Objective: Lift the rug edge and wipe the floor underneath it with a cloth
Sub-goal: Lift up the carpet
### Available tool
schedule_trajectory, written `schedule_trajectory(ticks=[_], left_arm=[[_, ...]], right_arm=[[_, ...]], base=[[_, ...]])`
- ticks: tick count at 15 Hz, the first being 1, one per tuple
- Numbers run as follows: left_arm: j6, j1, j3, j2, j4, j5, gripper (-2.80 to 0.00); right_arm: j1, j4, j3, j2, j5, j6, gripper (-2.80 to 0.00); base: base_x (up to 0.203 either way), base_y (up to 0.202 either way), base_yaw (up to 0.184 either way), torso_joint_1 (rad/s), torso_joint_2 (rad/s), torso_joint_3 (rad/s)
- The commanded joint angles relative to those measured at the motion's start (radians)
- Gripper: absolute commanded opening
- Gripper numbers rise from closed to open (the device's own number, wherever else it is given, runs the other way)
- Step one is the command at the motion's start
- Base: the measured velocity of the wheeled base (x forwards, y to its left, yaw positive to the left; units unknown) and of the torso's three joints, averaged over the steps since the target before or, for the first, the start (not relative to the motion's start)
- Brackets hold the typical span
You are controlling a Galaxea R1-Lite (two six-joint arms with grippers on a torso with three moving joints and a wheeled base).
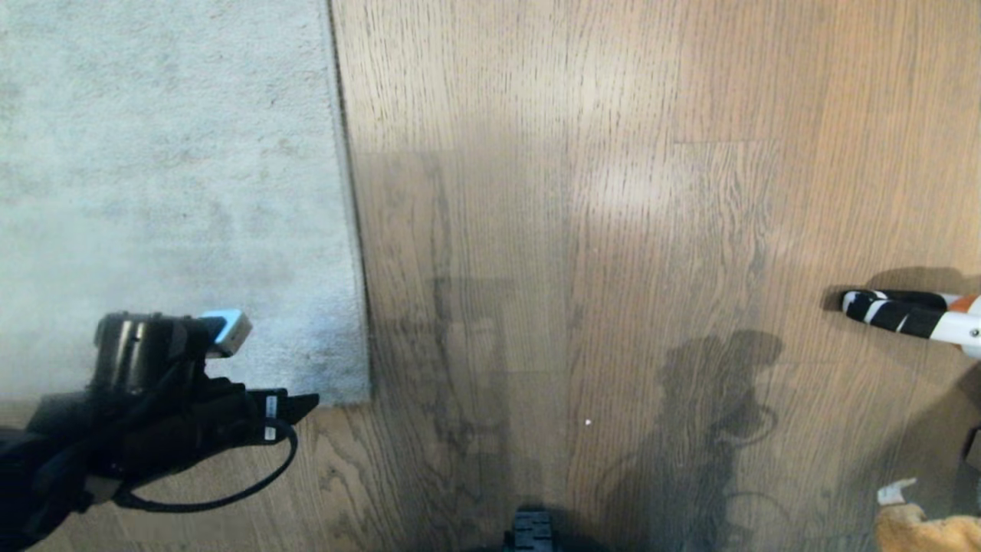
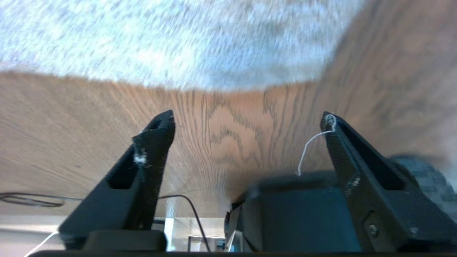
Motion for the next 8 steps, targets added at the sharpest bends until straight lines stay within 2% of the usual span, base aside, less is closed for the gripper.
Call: schedule_trajectory(ticks=[1, 5, 8], left_arm=[[-0.024, -0.052, -0.067, 0.097, 0.0, 0.064, 0.0], [-0.059, -0.118, -0.17, 0.159, 0.03, 0.133, 0.0], [-0.071, -0.159, -0.277, 0.17, 0.168, 0.187, 0.0]], right_arm=[[-0.001, 0.0, 0.0, 0.001, 0.0, -0.002, -2.8], [0.0, 0.0, 0.0, 0.001, 0.0, -0.002, -2.8], [-0.001, 0.0, 0.0, 0.001, 0.0, 0.0, -2.8]], base=[[0.0, 0.0, 0.0, 0.0, 0.0, 0.0], [0.0, 0.0, 0.0, 0.0, 0.0, 0.0], [0.0, 0.0, 0.0, 0.0, 0.0, 0.0]])
